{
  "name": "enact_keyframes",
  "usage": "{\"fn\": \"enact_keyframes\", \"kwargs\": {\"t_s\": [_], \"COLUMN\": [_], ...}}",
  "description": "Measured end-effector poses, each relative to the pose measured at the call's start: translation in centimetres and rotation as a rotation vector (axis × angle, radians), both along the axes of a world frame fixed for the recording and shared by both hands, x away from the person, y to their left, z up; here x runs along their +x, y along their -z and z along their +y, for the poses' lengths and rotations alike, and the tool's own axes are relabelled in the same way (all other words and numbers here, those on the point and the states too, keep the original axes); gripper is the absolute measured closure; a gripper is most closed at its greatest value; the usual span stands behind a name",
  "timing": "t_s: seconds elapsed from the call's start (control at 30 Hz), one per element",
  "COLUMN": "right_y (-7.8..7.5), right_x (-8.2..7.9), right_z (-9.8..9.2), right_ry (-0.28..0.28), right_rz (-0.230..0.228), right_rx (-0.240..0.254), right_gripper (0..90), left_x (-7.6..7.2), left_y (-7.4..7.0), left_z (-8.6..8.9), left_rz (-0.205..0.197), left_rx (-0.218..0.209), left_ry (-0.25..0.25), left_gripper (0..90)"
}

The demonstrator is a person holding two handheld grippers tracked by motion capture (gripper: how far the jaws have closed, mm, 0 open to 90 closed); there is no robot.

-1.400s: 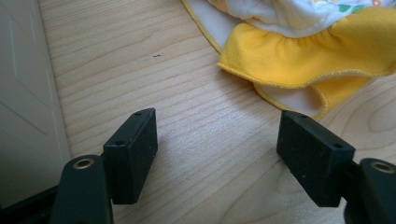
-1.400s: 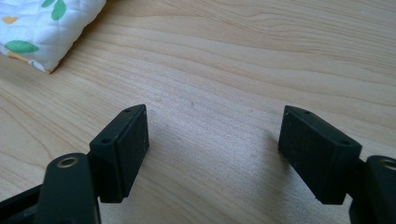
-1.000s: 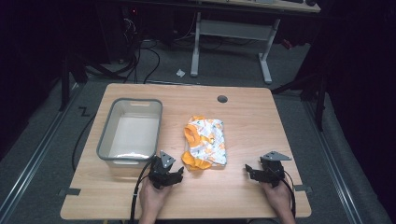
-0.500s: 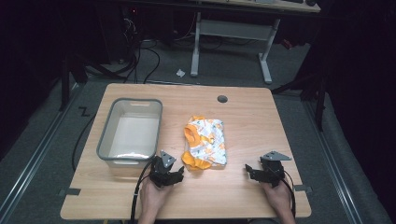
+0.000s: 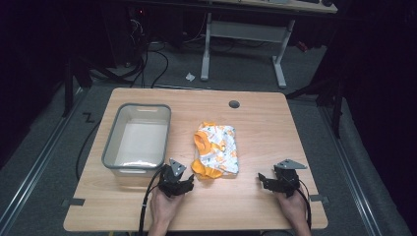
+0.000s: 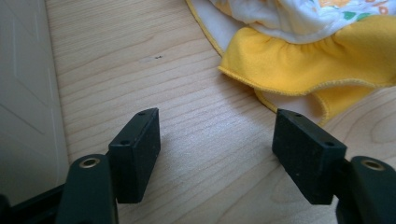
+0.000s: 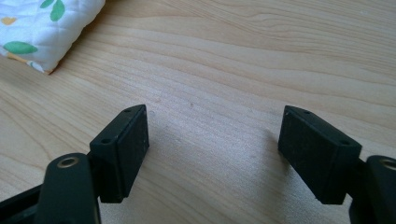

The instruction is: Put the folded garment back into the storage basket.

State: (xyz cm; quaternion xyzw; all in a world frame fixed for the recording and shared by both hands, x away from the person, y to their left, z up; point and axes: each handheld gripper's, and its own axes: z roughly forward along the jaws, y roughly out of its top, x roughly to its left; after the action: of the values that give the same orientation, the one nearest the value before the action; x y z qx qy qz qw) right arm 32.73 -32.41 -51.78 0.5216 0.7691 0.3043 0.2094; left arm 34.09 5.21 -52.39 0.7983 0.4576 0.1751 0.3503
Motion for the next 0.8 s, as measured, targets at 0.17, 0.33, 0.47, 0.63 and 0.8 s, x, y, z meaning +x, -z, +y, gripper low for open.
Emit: {"fn": "enact_keyframes", "kwargs": {"t_s": [0.17,0.33,0.47,0.63,0.8], "right_y": [0.0,0.0,0.0,0.0,0.0], "right_x": [0.0,0.0,0.0,0.0,0.0], "right_z": [0.0,0.0,0.0,0.0,0.0], "right_ry": [0.000,0.000,0.000,-0.001,0.000], "right_rz": [0.000,0.000,0.000,0.000,0.000], "right_rx": [-0.001,0.000,0.000,0.000,0.000], "right_gripper": [24.9,24.9,24.9,24.9,24.9], "left_x": [0.1,-0.1,-0.3,-0.3,-0.3], "left_y": [0.0,-0.1,-0.5,-0.8,-1.6], "left_z": [-0.1,-0.1,-0.3,-0.3,-0.6], "left_rz": [-0.001,-0.001,-0.017,-0.008,-0.011], "left_rx": [0.000,0.003,-0.026,-0.048,-0.082], "left_ry": [0.003,0.001,0.005,0.007,0.020], "left_gripper": [31.6,30.8,29.2,26.6,24.7]}}
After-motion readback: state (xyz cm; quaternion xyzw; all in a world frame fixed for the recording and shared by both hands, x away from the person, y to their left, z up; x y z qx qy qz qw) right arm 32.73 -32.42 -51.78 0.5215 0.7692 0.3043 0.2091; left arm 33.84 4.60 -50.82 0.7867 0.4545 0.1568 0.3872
